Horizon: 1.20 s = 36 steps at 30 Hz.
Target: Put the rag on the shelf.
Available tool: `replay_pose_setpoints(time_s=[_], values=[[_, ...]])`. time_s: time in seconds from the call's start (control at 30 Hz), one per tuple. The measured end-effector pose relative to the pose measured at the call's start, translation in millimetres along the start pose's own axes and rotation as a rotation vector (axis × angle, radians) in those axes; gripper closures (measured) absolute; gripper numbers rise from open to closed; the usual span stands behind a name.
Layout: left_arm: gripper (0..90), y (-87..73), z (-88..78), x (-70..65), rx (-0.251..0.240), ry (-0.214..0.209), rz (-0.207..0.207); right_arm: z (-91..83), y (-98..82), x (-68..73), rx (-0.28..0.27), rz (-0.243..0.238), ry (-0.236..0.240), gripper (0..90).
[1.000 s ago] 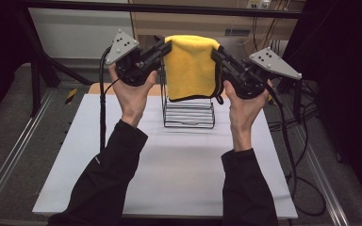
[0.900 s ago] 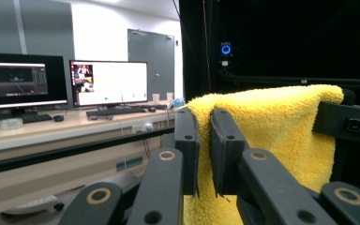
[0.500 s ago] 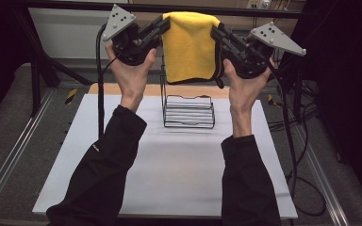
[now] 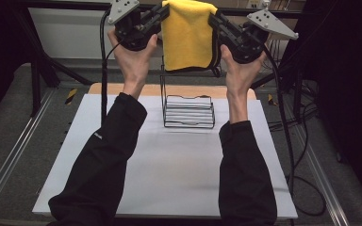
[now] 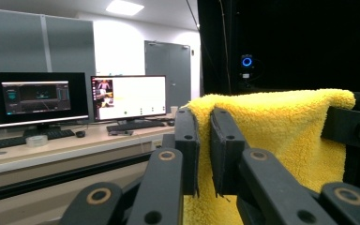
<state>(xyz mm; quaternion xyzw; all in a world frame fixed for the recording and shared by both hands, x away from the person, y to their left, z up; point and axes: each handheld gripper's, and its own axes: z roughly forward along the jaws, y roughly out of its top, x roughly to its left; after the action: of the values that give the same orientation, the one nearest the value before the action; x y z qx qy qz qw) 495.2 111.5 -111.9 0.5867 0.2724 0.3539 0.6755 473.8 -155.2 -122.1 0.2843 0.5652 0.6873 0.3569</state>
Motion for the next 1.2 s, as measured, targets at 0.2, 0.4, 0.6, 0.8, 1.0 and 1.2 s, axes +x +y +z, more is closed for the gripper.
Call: replay_pose_setpoints(time_s=[0.2,0.4,0.6,0.8,1.0,1.2], values=[[82.3,-4.8,10.3,10.9,0.012,0.013,-0.004,12.9,-4.5,-5.8,0.012,0.011,0.006,80.7],[82.3,-23.6,24.6,24.2,0.05,0.02,-0.017,26.7,-18.6,-13.7,0.053,0.009,-0.003,80.7],[82.3,-43.5,32.5,31.5,0.085,0.01,-0.042,33.5,-35.0,-21.2,0.096,0.013,-0.011,80.7],[82.3,-58.9,31.6,24.6,0.119,-0.023,-0.02,24.1,-52.5,-29.0,0.128,0.039,-0.017,80.6],[82.3,-73.7,23.1,17.8,0.154,-0.053,-0.003,10.6,-67.5,-32.2,0.156,0.053,-0.02,80.3],[82.3,-82.2,13.6,10.1,0.155,-0.105,-0.006,-2.5,-76.2,-33.4,0.188,0.032,-0.02,80.0]])
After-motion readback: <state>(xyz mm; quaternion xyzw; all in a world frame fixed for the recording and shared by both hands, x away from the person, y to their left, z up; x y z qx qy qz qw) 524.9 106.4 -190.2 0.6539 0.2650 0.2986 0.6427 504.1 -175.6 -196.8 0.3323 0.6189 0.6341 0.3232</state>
